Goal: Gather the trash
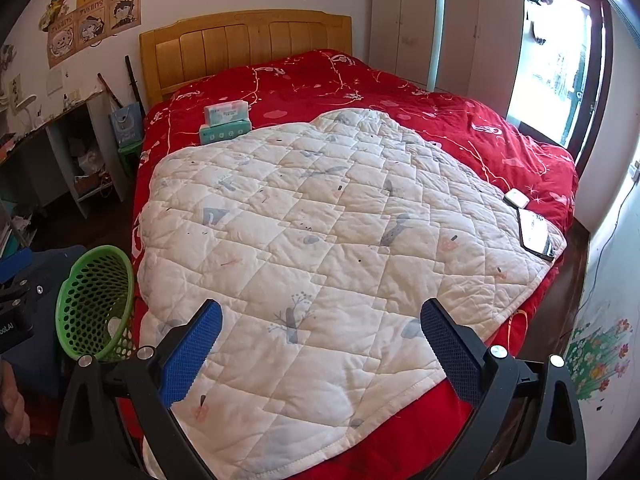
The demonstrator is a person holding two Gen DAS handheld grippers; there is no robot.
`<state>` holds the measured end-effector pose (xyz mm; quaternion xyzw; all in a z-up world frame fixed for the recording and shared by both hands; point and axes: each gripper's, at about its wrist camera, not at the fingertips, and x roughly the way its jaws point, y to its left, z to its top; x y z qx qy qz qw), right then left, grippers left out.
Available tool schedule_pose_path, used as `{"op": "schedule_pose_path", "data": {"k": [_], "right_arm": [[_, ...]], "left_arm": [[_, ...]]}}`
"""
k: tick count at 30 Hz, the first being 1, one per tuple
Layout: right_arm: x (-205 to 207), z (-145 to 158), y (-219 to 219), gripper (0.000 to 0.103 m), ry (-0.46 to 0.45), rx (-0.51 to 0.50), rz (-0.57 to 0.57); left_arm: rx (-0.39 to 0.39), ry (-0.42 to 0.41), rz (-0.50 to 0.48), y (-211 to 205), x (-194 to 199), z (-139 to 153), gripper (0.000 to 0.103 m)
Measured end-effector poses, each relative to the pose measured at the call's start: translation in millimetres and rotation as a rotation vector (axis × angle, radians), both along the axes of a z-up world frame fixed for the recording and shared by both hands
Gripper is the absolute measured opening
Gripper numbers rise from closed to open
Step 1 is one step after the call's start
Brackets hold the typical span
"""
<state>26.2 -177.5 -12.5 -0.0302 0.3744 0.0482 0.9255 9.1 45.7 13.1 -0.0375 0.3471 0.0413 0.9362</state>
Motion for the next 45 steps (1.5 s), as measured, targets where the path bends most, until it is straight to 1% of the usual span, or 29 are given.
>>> {"op": "schedule_pose_path", "data": {"k": [17, 45], "right_arm": [[-2.2, 6.5, -0.1, 0.096, -0.013, -0.002, -0.001], [-1.1, 8.7, 0.5, 0.096, -0.014, -0.002, 0.003]], "left_arm": [[-0.001, -0.004, 0.009, -1.5, -1.6, -0.3, 0.094], [-0.002, -0.008, 0.031, -1.2, -0.1, 0.5, 0.094]]}}
